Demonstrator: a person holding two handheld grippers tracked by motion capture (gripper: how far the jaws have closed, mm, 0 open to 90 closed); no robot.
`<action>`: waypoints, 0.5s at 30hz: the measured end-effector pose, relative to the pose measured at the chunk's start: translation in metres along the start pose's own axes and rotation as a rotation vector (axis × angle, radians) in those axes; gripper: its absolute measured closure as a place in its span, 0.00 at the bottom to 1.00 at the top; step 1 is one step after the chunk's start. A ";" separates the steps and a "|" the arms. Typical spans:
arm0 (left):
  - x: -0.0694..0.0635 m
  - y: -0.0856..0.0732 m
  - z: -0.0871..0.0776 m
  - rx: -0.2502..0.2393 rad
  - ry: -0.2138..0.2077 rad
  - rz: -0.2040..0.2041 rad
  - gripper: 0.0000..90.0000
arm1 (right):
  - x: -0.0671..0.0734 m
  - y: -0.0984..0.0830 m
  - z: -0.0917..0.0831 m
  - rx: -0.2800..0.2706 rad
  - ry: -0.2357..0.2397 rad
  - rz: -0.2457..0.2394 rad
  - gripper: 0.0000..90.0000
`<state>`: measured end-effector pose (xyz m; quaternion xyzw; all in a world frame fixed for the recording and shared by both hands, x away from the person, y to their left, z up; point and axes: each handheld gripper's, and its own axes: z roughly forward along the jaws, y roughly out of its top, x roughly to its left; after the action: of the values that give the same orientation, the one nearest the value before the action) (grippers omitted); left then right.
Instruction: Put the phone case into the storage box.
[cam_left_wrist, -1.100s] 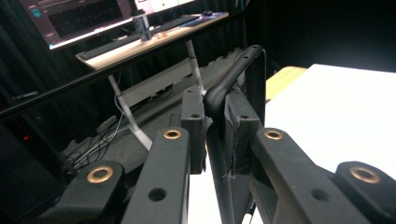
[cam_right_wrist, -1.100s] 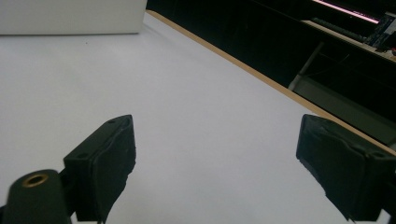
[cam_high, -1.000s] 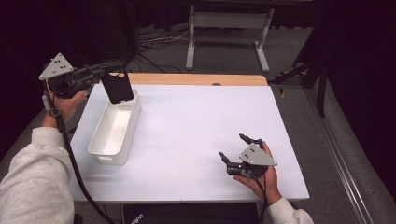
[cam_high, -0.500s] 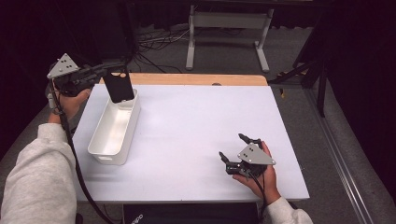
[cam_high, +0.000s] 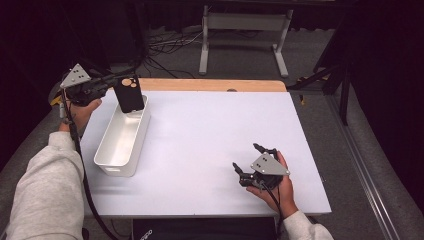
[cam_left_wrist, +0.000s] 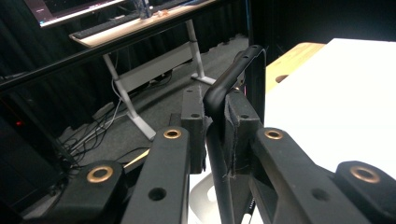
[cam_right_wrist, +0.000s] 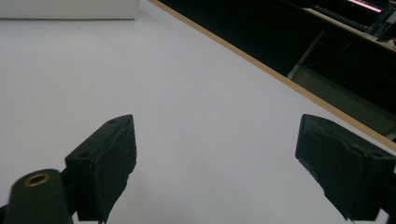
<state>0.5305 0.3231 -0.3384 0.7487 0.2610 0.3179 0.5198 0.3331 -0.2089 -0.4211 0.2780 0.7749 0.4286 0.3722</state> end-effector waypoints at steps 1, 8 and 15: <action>0.000 0.000 0.000 0.000 0.000 0.000 0.90 | 0.000 0.000 0.000 0.000 0.000 0.000 0.14; -0.001 -0.009 0.019 0.029 -0.022 0.031 0.90 | -0.001 -0.002 0.000 0.018 -0.008 0.008 0.15; 0.000 -0.016 0.030 0.047 -0.042 0.053 0.90 | 0.002 -0.002 0.001 0.036 -0.011 0.006 0.15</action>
<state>0.5520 0.3094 -0.3609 0.7740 0.2375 0.3096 0.4987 0.3330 -0.2080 -0.4242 0.2893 0.7798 0.4141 0.3699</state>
